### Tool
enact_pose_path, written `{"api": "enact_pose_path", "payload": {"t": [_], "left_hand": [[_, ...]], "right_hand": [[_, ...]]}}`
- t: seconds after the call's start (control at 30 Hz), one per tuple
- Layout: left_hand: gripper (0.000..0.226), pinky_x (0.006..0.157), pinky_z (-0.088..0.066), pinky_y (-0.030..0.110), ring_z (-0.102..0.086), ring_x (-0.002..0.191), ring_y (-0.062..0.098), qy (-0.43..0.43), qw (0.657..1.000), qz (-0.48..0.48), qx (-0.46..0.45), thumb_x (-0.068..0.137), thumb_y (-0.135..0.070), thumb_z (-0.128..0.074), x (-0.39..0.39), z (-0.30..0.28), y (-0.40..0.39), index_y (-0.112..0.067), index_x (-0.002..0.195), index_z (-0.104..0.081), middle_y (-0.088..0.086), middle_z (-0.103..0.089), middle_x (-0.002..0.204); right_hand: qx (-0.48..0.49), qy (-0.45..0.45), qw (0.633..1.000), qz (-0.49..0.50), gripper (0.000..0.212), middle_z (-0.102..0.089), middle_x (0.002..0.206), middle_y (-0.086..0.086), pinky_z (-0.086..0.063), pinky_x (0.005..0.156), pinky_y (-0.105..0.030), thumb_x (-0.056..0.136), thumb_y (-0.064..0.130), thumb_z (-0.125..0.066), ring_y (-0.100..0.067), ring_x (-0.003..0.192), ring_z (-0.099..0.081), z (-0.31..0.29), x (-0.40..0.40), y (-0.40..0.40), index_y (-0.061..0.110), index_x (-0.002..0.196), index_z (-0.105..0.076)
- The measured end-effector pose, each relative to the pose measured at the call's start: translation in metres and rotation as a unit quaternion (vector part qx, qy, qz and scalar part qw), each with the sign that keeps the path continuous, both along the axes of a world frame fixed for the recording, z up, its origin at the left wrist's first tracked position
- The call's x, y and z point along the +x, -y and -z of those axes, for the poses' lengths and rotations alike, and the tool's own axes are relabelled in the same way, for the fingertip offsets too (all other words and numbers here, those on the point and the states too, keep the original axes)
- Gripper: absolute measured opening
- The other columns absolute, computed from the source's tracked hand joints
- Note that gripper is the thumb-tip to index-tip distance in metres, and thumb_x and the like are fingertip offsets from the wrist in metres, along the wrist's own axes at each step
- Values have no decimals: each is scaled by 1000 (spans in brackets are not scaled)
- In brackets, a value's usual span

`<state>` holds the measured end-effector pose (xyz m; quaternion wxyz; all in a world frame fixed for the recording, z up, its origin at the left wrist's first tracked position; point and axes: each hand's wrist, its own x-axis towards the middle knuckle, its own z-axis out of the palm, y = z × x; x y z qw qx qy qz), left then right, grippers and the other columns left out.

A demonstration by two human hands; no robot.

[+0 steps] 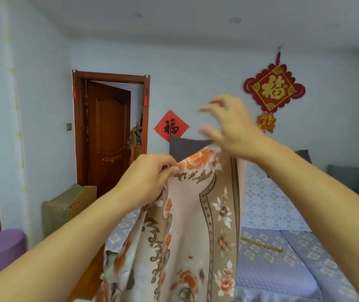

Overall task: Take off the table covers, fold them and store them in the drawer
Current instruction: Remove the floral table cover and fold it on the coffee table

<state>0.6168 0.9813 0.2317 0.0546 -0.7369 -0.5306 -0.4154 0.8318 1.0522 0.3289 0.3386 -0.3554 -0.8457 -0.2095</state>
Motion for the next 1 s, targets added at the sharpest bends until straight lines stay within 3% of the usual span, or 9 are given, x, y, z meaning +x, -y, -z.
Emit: {"api": "enact_pose_path", "payload": {"t": [0.07, 0.13, 0.2, 0.3, 0.5, 0.63, 0.73, 0.83, 1.0], "left_hand": [[15, 79, -56, 33, -66, 85, 1, 2, 1000, 19, -15, 100, -29, -63, -4, 6, 8, -30, 104, -78, -15, -73, 89], [17, 79, -53, 23, -64, 88, -3, -10, 999, 22, -24, 99, -27, -64, -9, 12, 19, -29, 106, -79, -18, -72, 90], [18, 81, -54, 25, -63, 91, -3, -18, 999, 7, -34, 99, -27, -63, -17, 18, 27, -27, 107, -79, -18, -73, 93], [19, 87, -57, 32, -64, 92, 0, -8, 998, -35, -51, 100, -28, -62, -31, 25, 32, -28, 110, -78, -18, -72, 98], [19, 84, -60, 38, -65, 92, 4, -10, 994, -91, -56, 100, -35, -60, -47, 31, 35, -33, 112, -75, -18, -72, 100], [20, 81, -60, 37, -65, 90, 3, -9, 996, -85, -40, 100, -37, -59, -44, 31, 34, -34, 111, -75, -19, -72, 98], [19, 83, -60, 37, -65, 91, 3, -3, 997, -70, -30, 101, -35, -59, -34, 30, 29, -32, 111, -76, -18, -73, 99], [18, 82, -59, 36, -66, 87, 2, 23, 998, -49, -23, 100, -33, -60, -27, 28, 28, -29, 105, -77, -15, -73, 93], [12, 72, -57, 36, -65, 74, 12, 125, 992, -3, -34, 98, -37, -64, -36, 34, 29, -30, 93, -72, 0, -71, 81]], "right_hand": [[-101, 149, 975, -129, 59, -52, 140, 8, -34, 107, -26, 88, 58, -65, -9, 129, -43, 11, -22, 22, 30, 139, -54], [-245, 243, 935, -87, 47, -65, 125, 14, -43, 91, -20, 87, 50, -72, -3, 108, -62, 18, -35, 30, 32, 129, -60], [-346, 273, 896, -56, 21, -76, 96, 8, -50, 72, -20, 88, 35, -75, -4, 75, -72, 21, -37, 28, 26, 107, -69], [-316, 279, 904, -70, 10, -75, 78, 9, -52, 72, -25, 91, 30, -73, -1, 69, -68, 27, -39, 18, 22, 86, -71], [-252, 301, 919, -19, 20, -63, 83, 9, -47, 71, -31, 92, 35, -69, -10, 79, -59, 33, -36, 3, 26, 77, -60], [-232, 290, 926, 60, 21, -60, 86, 7, -49, 72, -34, 93, 34, -68, -17, 82, -58, 23, -15, -3, 26, 76, -58], [-125, 304, 936, 127, 21, -59, 82, 4, -49, 66, -35, 90, 41, -62, -21, 78, -58, 26, -21, 7, 22, 83, -55], [-163, 288, 944, 12, 20, -64, 96, 13, -50, 73, -35, 90, 48, -61, -16, 89, -60, 36, -45, 24, 32, 102, -60], [-77, 287, 955, -2, 18, -62, 74, 0, -39, 56, -34, 98, 30, -58, -25, 77, -59, 31, -52, 17, 22, 85, -67]]}}
